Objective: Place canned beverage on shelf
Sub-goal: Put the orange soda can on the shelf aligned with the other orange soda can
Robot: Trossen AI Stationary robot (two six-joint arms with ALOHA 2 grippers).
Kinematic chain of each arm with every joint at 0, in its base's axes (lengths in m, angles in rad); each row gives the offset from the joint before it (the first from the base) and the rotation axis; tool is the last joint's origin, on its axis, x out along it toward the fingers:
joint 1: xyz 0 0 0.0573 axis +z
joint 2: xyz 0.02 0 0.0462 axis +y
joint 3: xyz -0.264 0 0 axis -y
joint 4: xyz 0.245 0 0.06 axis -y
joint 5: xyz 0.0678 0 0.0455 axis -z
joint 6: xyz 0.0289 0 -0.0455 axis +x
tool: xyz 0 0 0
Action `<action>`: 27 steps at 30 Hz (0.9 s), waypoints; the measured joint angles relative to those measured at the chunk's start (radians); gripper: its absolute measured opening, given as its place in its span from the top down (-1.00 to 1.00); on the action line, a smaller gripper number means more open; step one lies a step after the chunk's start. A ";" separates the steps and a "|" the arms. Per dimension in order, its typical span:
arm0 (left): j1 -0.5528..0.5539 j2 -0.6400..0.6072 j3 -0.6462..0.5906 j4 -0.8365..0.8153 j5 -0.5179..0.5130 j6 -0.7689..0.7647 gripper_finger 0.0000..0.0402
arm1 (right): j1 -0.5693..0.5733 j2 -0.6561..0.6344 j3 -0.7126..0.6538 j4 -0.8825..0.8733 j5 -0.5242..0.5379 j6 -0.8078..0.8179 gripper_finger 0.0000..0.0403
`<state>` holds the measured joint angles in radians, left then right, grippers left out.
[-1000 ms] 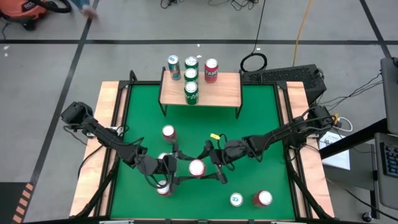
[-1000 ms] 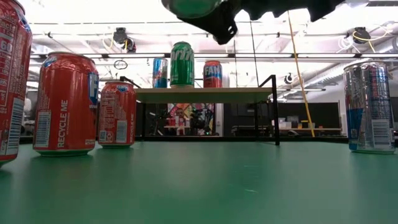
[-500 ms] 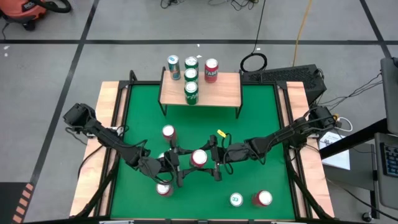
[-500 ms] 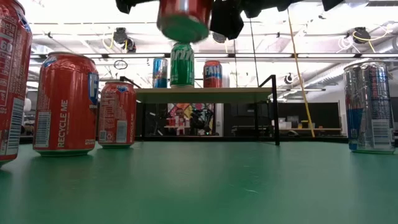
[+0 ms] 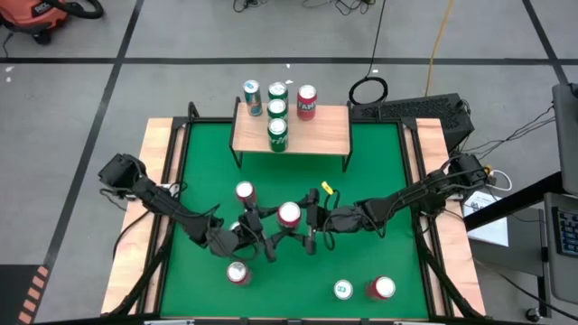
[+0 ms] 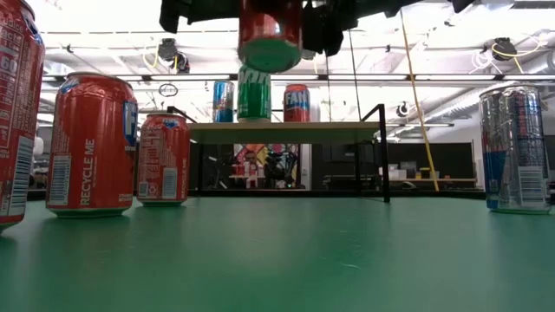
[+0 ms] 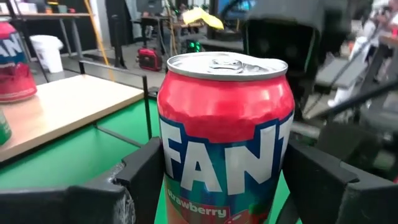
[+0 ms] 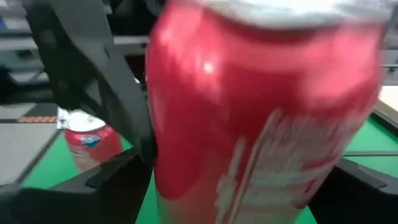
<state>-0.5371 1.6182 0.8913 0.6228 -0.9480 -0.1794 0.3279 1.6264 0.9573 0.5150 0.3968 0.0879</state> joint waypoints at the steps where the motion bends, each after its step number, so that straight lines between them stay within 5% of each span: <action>1: 0.001 0.000 0.000 0.008 -0.001 -0.007 -0.35 | 0.000 0.000 0.000 -0.008 0.012 -0.004 -0.74; 13: 0.001 0.000 0.001 0.011 0.006 -0.026 -0.37 | 0.000 0.001 -0.001 -0.020 0.026 0.008 -0.44; 27: -0.054 -0.008 0.001 -0.051 0.061 0.042 -0.97 | 0.000 0.002 -0.002 -0.026 -0.085 -0.063 -0.46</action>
<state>-0.5913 1.6107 0.8927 0.5720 -0.8867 -0.1373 0.3275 1.6281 0.9550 0.4894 0.3114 0.0252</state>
